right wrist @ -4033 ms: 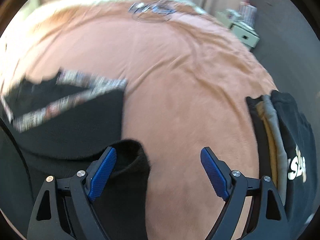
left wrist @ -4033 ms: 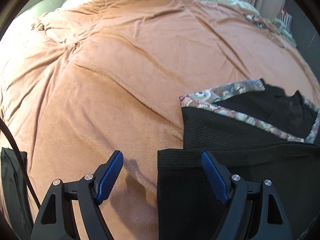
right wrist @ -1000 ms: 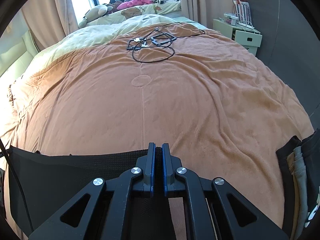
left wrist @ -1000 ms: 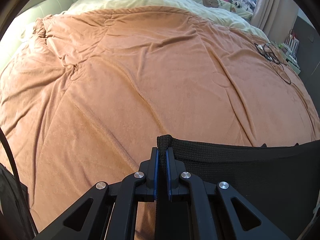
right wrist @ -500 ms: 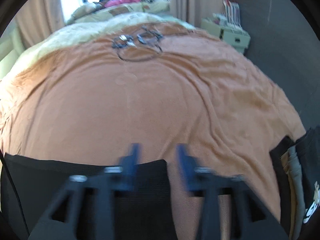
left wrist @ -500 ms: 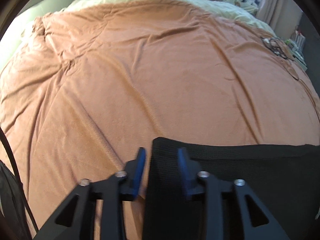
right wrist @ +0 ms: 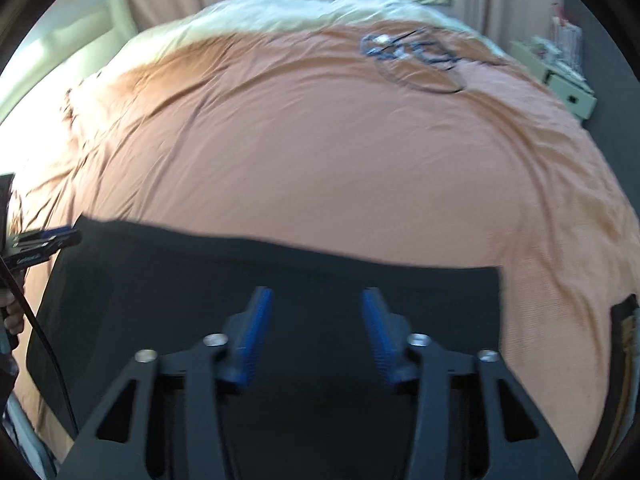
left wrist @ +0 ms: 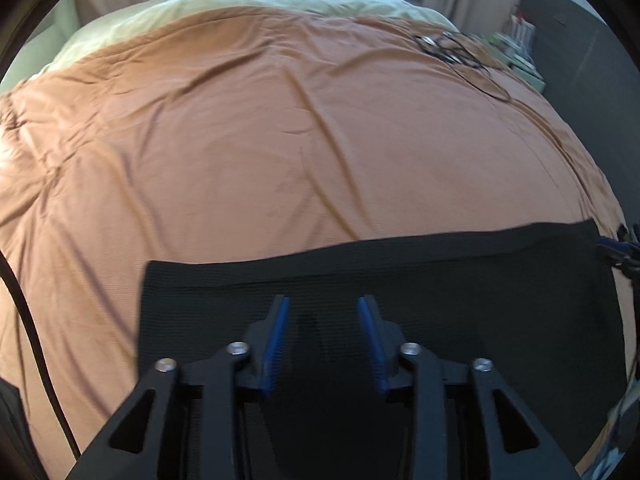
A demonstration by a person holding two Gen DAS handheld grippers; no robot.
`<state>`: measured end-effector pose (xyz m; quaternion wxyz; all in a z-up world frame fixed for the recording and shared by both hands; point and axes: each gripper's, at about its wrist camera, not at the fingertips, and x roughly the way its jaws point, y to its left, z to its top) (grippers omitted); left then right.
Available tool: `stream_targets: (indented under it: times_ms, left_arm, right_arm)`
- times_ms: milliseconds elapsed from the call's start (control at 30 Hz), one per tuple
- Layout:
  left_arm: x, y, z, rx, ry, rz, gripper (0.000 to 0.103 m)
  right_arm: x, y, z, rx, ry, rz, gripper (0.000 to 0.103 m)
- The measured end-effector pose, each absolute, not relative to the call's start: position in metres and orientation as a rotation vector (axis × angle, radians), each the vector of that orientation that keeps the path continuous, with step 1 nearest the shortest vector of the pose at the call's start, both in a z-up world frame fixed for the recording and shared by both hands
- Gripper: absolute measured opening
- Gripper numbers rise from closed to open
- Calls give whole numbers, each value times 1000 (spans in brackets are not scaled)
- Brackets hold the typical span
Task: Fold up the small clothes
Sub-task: 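Open both grippers and smooth the folded shirt flat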
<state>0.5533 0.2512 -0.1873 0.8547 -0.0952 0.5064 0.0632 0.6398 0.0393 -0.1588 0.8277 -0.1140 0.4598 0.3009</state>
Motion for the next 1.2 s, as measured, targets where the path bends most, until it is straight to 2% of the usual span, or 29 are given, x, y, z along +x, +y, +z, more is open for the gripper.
stream_targets:
  times_ms: [133, 233, 633, 900, 967, 1033, 1133, 1200]
  left_arm:
    - [565, 238, -193, -228, 1063, 82, 19]
    - [573, 229, -199, -226, 1072, 51, 18]
    - [610, 217, -228, -254, 1084, 82, 18]
    - [605, 211, -211, -244, 1041, 121, 18]
    - [598, 210, -207, -237, 1035, 110, 18]
    - [591, 207, -207, -240, 1051, 86, 18]
    - [585, 200, -214, -228, 1094, 61, 21]
    - [579, 194, -219, -206, 1117, 55, 40]
  right_arm:
    - [657, 56, -167, -249, 1009, 649, 22]
    - [674, 66, -179, -236, 1040, 660, 18]
    - [695, 107, -207, -253, 1041, 620, 18]
    - [688, 106, -194, -210, 998, 592, 18]
    - [680, 102, -189, -213, 997, 633, 23]
    - [670, 99, -190, -253, 1001, 645, 43]
    - [656, 95, -194, -312, 1007, 648, 48]
    - [645, 93, -197, -349, 1019, 653, 48]
